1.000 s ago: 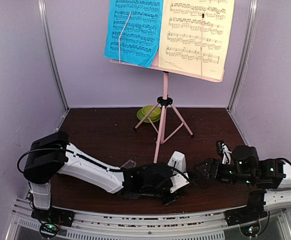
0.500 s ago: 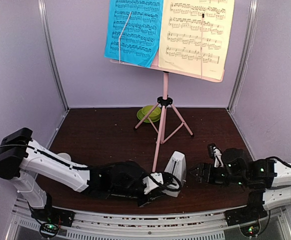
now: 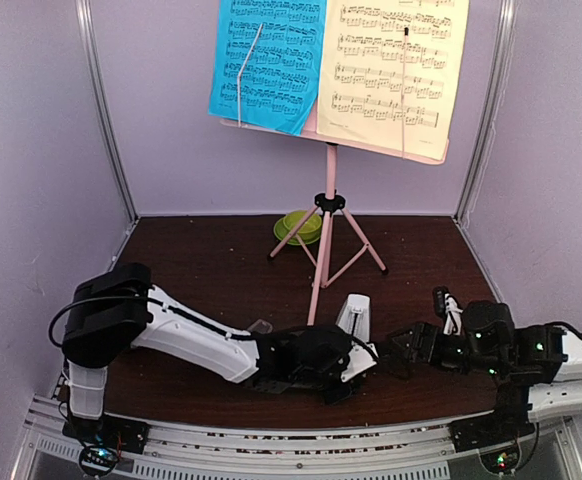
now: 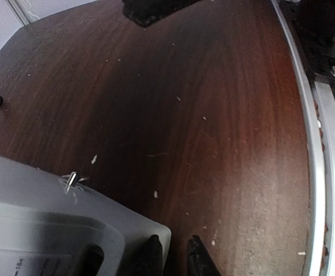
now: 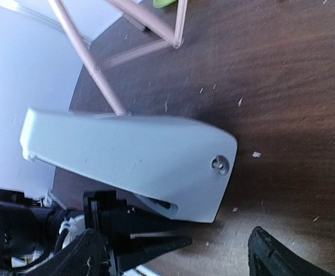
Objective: Set up the instrument practice props
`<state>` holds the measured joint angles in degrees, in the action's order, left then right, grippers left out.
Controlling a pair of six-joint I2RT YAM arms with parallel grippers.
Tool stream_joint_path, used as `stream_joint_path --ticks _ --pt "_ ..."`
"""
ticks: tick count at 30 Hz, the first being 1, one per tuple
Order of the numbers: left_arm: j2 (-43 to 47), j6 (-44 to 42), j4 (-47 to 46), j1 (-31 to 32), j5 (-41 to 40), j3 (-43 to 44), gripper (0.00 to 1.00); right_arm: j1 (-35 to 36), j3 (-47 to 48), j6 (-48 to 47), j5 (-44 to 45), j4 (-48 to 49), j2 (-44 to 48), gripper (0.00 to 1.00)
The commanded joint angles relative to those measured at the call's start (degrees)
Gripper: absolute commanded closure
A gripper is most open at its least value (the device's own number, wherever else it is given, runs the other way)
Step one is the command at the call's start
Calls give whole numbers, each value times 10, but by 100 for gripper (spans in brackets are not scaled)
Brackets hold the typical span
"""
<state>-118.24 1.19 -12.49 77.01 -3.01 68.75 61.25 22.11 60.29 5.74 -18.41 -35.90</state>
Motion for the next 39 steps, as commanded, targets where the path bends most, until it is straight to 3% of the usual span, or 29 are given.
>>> stream_joint_path --ticks 1,7,11,15,23,30,39 --pt "-15 5 9 -28 -33 57 81 -1 -4 5 30 -27 22 11" --pt "125 14 -82 -28 74 -110 62 -2 20 -80 22 13 -23 10" --pt "242 50 -80 -38 85 -204 54 0 32 -177 4 75 -73 9" --pt "306 83 -59 -84 92 -237 49 2 38 -256 -17 132 -98 9" --pt "290 70 2 -171 159 -138 43 3 64 -337 -24 193 -149 10" --pt "221 49 29 -181 202 -37 43 2 87 -358 -2 194 -178 16" --pt "168 49 39 -189 215 26 43 -15 99 -380 20 177 -193 24"
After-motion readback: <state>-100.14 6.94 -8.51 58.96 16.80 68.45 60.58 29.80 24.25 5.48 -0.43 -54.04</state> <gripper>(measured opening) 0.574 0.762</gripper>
